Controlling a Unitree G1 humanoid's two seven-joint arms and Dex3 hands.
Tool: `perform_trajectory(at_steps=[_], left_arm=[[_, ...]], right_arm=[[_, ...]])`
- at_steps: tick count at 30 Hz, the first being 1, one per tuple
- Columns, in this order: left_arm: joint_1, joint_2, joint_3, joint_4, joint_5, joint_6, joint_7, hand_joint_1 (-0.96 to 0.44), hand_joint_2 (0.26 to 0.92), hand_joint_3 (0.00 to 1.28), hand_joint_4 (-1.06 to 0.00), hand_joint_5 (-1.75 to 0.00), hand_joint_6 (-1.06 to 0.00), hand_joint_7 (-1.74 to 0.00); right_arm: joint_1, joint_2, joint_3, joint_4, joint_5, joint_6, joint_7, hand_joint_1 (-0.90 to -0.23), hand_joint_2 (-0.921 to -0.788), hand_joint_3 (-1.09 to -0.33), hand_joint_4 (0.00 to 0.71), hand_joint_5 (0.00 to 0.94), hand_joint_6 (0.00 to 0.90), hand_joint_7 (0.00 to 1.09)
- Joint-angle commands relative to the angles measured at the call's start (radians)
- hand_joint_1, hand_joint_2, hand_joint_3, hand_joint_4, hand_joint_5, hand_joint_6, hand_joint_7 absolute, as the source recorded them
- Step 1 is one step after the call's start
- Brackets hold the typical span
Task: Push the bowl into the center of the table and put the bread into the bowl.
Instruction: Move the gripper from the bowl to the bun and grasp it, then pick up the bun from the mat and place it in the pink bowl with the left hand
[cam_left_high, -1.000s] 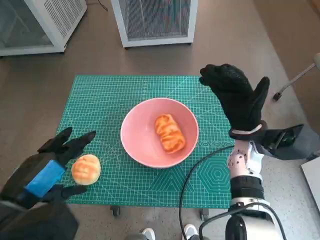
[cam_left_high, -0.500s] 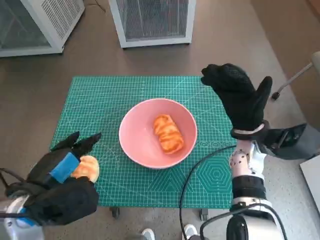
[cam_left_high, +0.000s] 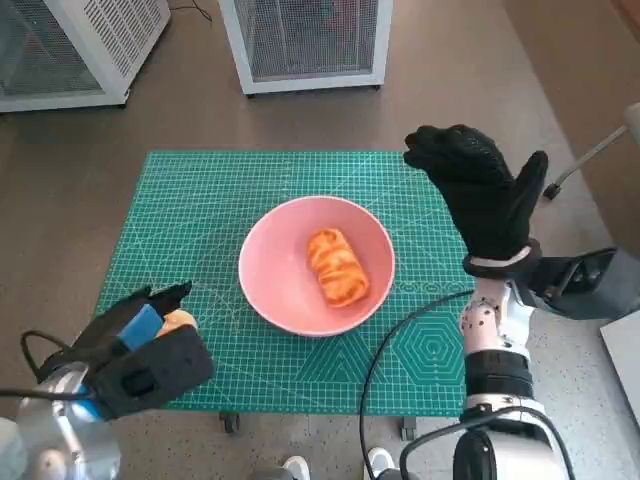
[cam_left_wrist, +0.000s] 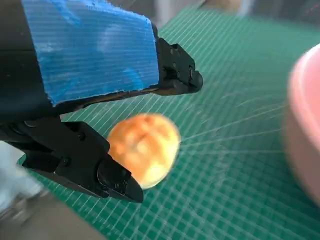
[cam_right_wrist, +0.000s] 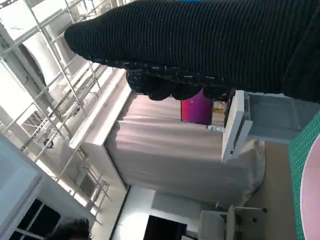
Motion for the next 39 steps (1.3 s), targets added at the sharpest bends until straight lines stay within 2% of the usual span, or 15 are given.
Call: perform_trajectory(at_steps=[1,5,6,7,8,9,11,13,16,20,29,39], left_arm=[[-0.038,0.017,-0.052,0.052,0.048,0.041,-0.03,-0.02,0.791,0.02,-0.28,-0.03,-0.46,-0.05],[-0.039,0.011,-0.064,0.079,0.057,0.041,-0.017,0.01,0.811,0.02,-0.43,-0.05,-0.59,-0.09],[-0.035,0.008,-0.063,0.082,0.057,0.035,-0.009,0.02,0.819,0.03,-0.49,-0.07,-0.64,-0.11],[-0.032,0.007,-0.062,0.084,0.058,0.031,-0.003,0.04,0.829,0.03,-0.6,-0.12,-0.7,-0.13],[-0.027,0.005,-0.059,0.085,0.056,0.024,0.004,0.04,0.833,0.03,-0.64,-0.15,-0.72,-0.16],[-0.024,0.004,-0.057,0.085,0.055,0.019,0.01,0.03,0.865,0.05,-0.66,-0.52,-0.66,-0.54],[-0.015,0.003,-0.047,0.077,0.047,0.005,0.022,0.02,0.892,0.08,-0.67,-0.85,-0.6,-0.87],[-0.005,0.003,-0.034,0.064,0.036,-0.012,0.032,0.01,0.907,0.08,-0.7,-1.06,-0.6,-1.02],[0.011,0.006,-0.009,0.042,0.018,-0.043,0.041,0.0,0.91,0.07,-0.71,-1.17,-0.63,-1.05],[0.022,0.008,0.019,0.01,0.009,-0.067,0.041,0.0,0.91,0.07,-0.71,-1.18,-0.65,-1.08],[0.031,0.01,0.103,-0.101,0.004,-0.1,0.039,0.0,0.917,0.05,-0.7,-1.07,-0.65,-1.22],[-0.041,-0.01,0.143,-0.198,0.055,-0.134,0.07,0.0,0.904,0.03,-0.79,-1.02,-0.67,-1.16]], right_arm=[[0.022,-0.001,0.002,-0.004,-0.002,0.01,-0.007,-0.447,-0.921,-0.406,0.461,0.0,0.644,0.0],[0.025,0.001,0.004,-0.011,-0.004,0.01,-0.01,-0.446,-0.921,-0.406,0.462,0.0,0.645,0.0],[0.026,0.002,0.005,-0.013,-0.004,0.009,-0.012,-0.445,-0.921,-0.407,0.462,0.0,0.645,0.0],[0.027,0.002,0.006,-0.015,-0.005,0.009,-0.012,-0.444,-0.921,-0.407,0.461,0.0,0.644,0.0],[0.027,0.002,0.007,-0.016,-0.005,0.01,-0.013,-0.443,-0.921,-0.407,0.461,0.0,0.644,0.0],[0.027,0.001,0.007,-0.017,-0.006,0.011,-0.014,-0.442,-0.921,-0.407,0.461,0.0,0.644,0.0],[0.029,0.001,0.008,-0.019,-0.006,0.011,-0.015,-0.441,-0.921,-0.408,0.46,0.0,0.644,0.0],[0.031,0.001,0.009,-0.022,-0.007,0.01,-0.017,-0.439,-0.921,-0.408,0.46,0.0,0.644,0.0],[0.033,0.001,0.011,-0.026,-0.008,0.009,-0.02,-0.436,-0.921,-0.408,0.461,0.001,0.644,0.0],[0.034,0.0,0.012,-0.029,-0.008,0.01,-0.023,-0.434,-0.921,-0.409,0.464,0.002,0.644,0.0],[0.037,0.002,0.014,-0.029,-0.006,0.01,-0.023,-0.432,-0.921,-0.41,0.477,0.007,0.649,0.0],[0.041,0.005,0.016,-0.026,-0.004,0.005,-0.019,-0.427,-0.921,-0.41,0.485,0.008,0.651,0.0]])
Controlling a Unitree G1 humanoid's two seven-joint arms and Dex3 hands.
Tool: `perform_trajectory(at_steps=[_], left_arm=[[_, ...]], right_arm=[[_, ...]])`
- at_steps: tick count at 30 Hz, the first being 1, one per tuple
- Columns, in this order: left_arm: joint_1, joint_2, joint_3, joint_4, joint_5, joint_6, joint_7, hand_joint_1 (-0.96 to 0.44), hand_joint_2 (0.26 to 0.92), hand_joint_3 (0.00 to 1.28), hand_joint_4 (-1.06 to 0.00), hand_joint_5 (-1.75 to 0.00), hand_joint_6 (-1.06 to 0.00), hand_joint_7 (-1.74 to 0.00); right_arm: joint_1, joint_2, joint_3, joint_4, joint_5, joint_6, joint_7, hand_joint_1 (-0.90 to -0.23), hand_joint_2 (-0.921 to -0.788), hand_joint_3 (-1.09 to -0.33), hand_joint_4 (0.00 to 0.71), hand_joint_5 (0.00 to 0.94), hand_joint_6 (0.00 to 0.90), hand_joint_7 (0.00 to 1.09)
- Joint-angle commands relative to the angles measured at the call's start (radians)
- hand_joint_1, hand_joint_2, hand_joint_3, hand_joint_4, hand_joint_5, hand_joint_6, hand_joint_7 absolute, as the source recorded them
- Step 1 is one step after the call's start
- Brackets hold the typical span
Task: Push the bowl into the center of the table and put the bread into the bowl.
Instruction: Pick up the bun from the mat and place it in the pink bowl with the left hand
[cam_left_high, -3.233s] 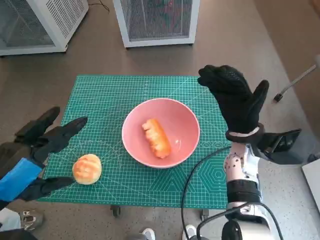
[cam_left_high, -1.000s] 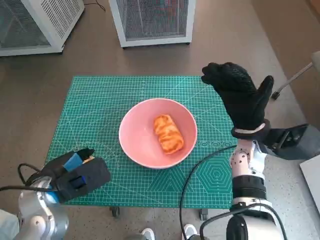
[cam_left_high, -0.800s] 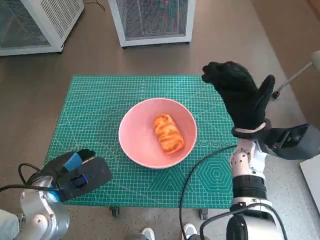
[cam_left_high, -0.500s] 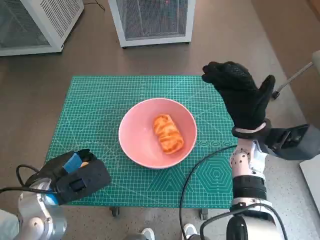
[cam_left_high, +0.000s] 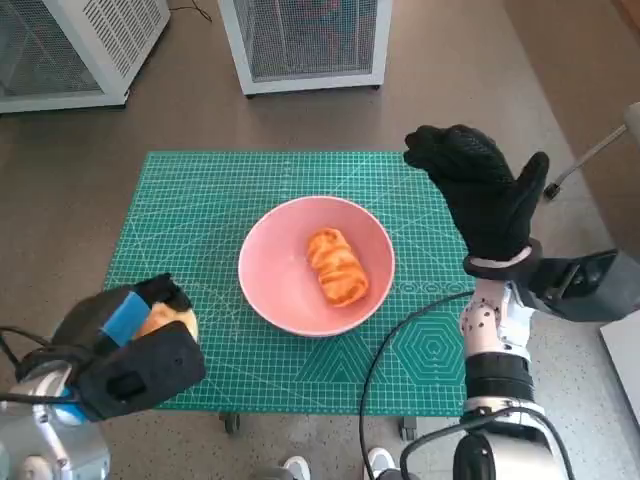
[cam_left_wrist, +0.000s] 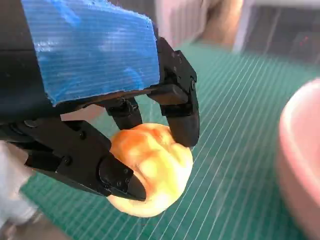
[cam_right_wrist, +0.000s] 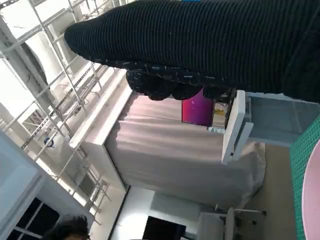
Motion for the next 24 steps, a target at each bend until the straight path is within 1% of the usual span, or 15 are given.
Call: perform_trajectory(at_steps=[1,8,16,20,24], left_arm=[[-0.065,-0.009,-0.001,-0.052,0.05,-0.014,0.009,0.0,0.904,0.03,-0.79,-1.02,-0.67,-1.16],[-0.206,-0.028,-0.07,-0.071,0.132,-0.032,-0.04,0.0,0.898,0.03,-0.81,-1.02,-0.68,-1.13],[-0.372,-0.088,-0.155,-0.022,0.19,-0.088,-0.103,0.0,0.893,0.02,-0.84,-1.0,-0.69,-1.11],[-0.436,-0.125,-0.191,0.011,0.197,-0.137,-0.116,0.0,0.893,0.02,-0.84,-1.01,-0.7,-1.1],[-0.488,-0.164,-0.218,0.051,0.187,-0.19,-0.111,0.0,0.891,0.02,-0.84,-1.01,-0.71,-1.08]], right_arm=[[0.024,0.005,0.001,0.01,-0.002,0.004,0.0,-0.427,-0.921,-0.41,0.486,0.008,0.651,0.0],[0.024,0.007,0.001,0.021,-0.002,-0.002,0.006,-0.428,-0.921,-0.41,0.491,0.008,0.652,0.0],[0.033,0.008,0.003,0.013,-0.001,-0.002,0.009,-0.428,-0.921,-0.411,0.493,0.007,0.653,0.0],[0.04,0.008,0.006,0.001,0.002,0.003,0.009,-0.429,-0.921,-0.412,0.496,0.007,0.654,0.01],[0.048,0.007,0.007,-0.011,0.005,0.007,0.01,-0.429,-0.921,-0.413,0.496,0.006,0.654,0.01]])
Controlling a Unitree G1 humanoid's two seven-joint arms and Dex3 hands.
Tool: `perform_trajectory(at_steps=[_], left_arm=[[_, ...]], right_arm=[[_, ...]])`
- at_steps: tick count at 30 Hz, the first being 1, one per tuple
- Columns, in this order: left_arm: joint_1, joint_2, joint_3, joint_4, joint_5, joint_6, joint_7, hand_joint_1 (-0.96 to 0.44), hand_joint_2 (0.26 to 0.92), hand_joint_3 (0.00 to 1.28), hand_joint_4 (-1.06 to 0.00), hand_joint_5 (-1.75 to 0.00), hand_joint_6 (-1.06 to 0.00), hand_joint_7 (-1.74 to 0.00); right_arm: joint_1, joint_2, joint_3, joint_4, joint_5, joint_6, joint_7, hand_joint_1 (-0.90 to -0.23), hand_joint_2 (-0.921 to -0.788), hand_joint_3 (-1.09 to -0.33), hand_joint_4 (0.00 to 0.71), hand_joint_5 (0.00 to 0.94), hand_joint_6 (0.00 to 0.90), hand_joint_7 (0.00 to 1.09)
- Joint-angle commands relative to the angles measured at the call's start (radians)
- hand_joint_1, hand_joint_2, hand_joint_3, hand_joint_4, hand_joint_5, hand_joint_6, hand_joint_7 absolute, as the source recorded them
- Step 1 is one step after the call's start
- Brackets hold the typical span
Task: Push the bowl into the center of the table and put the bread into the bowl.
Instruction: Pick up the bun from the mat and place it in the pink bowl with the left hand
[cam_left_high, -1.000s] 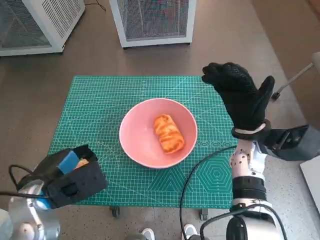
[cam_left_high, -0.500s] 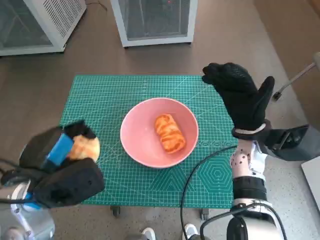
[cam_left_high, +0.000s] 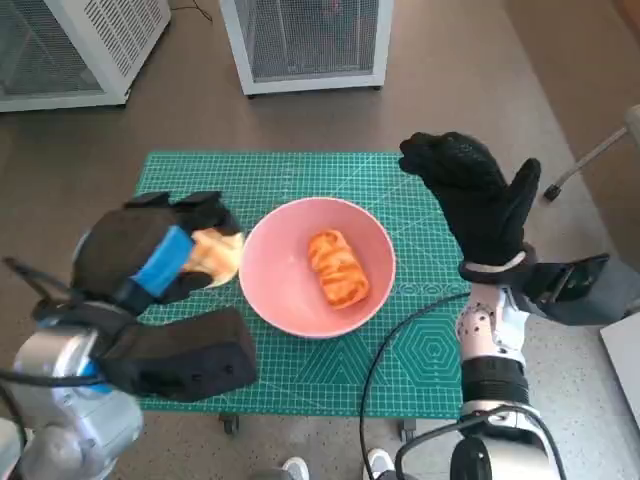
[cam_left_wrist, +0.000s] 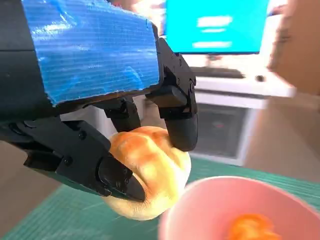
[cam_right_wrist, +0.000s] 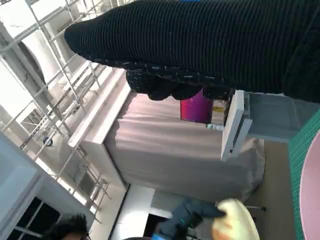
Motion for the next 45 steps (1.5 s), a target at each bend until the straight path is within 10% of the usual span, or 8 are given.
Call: perform_trajectory(at_steps=[1,12,28,32,35,37,45], left_arm=[[-0.07,-0.044,-0.035,0.049,0.002,-0.063,-0.003,0.0,0.891,0.02,-0.84,-1.01,-0.71,-1.08],[-0.15,-0.141,-0.077,0.209,-0.029,-0.194,0.049,0.0,0.888,0.03,-0.8,-1.17,-0.76,-0.91],[-0.109,-0.211,-0.089,0.354,-0.032,-0.178,0.033,0.0,0.909,0.12,-0.64,-1.26,-0.61,-1.15],[-0.109,-0.228,-0.098,0.35,-0.01,-0.112,-0.021,0.26,0.916,0.19,-0.55,-1.36,-0.49,-0.48],[-0.112,-0.236,-0.106,0.336,0.012,-0.067,-0.061,-0.04,0.864,0.09,-0.36,-0.45,-0.43,-0.15],[-0.112,-0.241,-0.11,0.327,0.027,-0.049,-0.075,-0.14,0.861,0.06,-0.32,-0.24,-0.42,-0.09],[-0.073,-0.207,-0.117,0.304,0.042,-0.138,0.016,-0.33,0.866,0.02,-0.3,-0.02,-0.39,-0.01]], right_arm=[[0.031,-0.001,0.001,-0.013,0.004,0.012,0.007,-0.429,-0.921,-0.413,0.497,0.006,0.654,0.01],[0.056,-0.001,0.004,-0.054,0.005,0.022,-0.006,-0.427,-0.921,-0.419,0.496,0.003,0.653,0.0],[0.091,-0.001,0.009,-0.107,0.003,0.032,-0.031,-0.426,-0.921,-0.433,0.497,0.002,0.651,0.0],[0.092,0.001,0.01,-0.108,0.002,0.034,-0.036,-0.434,-0.921,-0.434,0.498,0.002,0.65,0.0],[0.092,0.003,0.012,-0.11,0.001,0.035,-0.042,-0.44,-0.921,-0.435,0.499,0.002,0.649,0.0],[0.09,0.004,0.013,-0.106,-0.001,0.034,-0.045,-0.441,-0.921,-0.435,0.499,0.002,0.648,0.0],[0.082,0.005,0.017,-0.094,-0.003,0.033,-0.049,-0.441,-0.921,-0.433,0.499,0.002,0.648,0.0]])
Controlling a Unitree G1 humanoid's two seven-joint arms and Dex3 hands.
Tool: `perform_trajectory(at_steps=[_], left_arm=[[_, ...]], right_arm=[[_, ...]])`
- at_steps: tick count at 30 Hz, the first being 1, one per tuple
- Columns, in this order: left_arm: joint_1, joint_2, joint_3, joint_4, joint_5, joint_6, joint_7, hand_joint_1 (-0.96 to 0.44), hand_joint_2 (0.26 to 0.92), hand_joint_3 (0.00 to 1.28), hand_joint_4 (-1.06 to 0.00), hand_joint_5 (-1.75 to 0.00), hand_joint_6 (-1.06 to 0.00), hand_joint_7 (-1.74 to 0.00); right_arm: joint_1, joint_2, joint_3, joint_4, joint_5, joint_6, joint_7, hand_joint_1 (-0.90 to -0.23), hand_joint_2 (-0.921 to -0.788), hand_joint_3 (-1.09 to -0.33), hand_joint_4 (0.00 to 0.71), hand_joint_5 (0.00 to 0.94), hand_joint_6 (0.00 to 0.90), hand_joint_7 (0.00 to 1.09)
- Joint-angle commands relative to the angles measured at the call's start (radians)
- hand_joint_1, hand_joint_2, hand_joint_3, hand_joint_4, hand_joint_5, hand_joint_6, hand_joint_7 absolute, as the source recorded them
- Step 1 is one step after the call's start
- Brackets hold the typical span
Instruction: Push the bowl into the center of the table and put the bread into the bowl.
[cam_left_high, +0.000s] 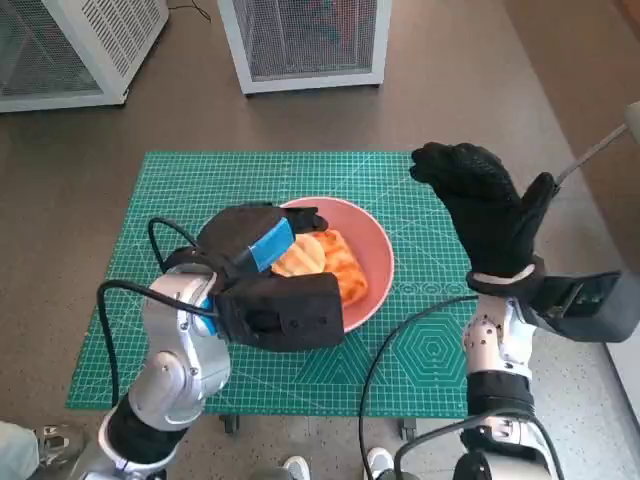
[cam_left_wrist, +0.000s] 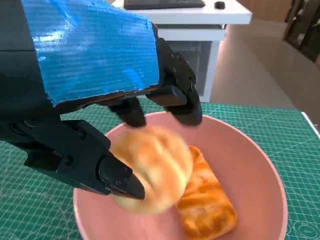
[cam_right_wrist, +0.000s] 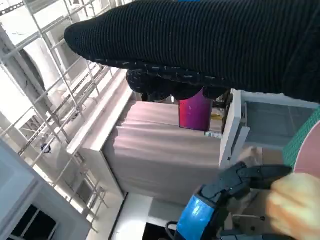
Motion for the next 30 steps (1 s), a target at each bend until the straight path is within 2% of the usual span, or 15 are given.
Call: perform_trajectory(at_steps=[1,8,16,20,25,30], left_arm=[[0.04,0.028,-0.001,-0.035,0.008,-0.089,0.091,-0.35,0.866,0.02,-0.29,-0.02,-0.39,-0.01],[0.084,0.033,0.096,-0.067,-0.097,-0.198,0.227,-0.39,0.86,0.01,-0.19,0.0,-0.33,0.0],[0.114,-0.041,0.291,-0.065,-0.411,-0.312,0.373,-0.37,0.878,0.01,-0.13,0.0,-0.28,0.0],[0.111,-0.044,0.376,-0.017,-0.573,-0.425,0.432,-0.38,0.903,0.02,-0.13,0.0,-0.29,0.0],[0.11,-0.043,0.468,0.074,-0.779,-0.611,0.477,-0.46,0.919,0.14,-0.15,-0.01,-0.3,-0.01],[0.107,-0.068,0.521,0.148,-0.941,-0.719,0.5,-0.53,0.921,0.28,-0.19,-0.02,-0.3,-0.01]], right_arm=[[0.011,0.003,0.004,0.016,-0.003,0.011,-0.01,-0.44,-0.921,-0.433,0.499,0.002,0.648,0.0],[-0.001,0.001,0.006,0.027,-0.003,0.013,-0.008,-0.441,-0.921,-0.43,0.5,0.002,0.649,0.0],[-0.029,-0.005,0.004,0.049,-0.005,0.013,-0.011,-0.443,-0.921,-0.424,0.503,0.003,0.651,0.0],[-0.047,-0.008,0.005,0.054,-0.016,0.008,-0.029,-0.444,-0.921,-0.422,0.503,0.002,0.651,0.0],[-0.079,-0.011,0.012,0.058,-0.039,-0.002,-0.069,-0.44,-0.921,-0.417,0.488,0.0,0.65,0.0],[-0.115,-0.016,0.021,0.069,-0.075,-0.026,-0.111,-0.431,-0.921,-0.412,0.468,0.0,0.633,0.0]])
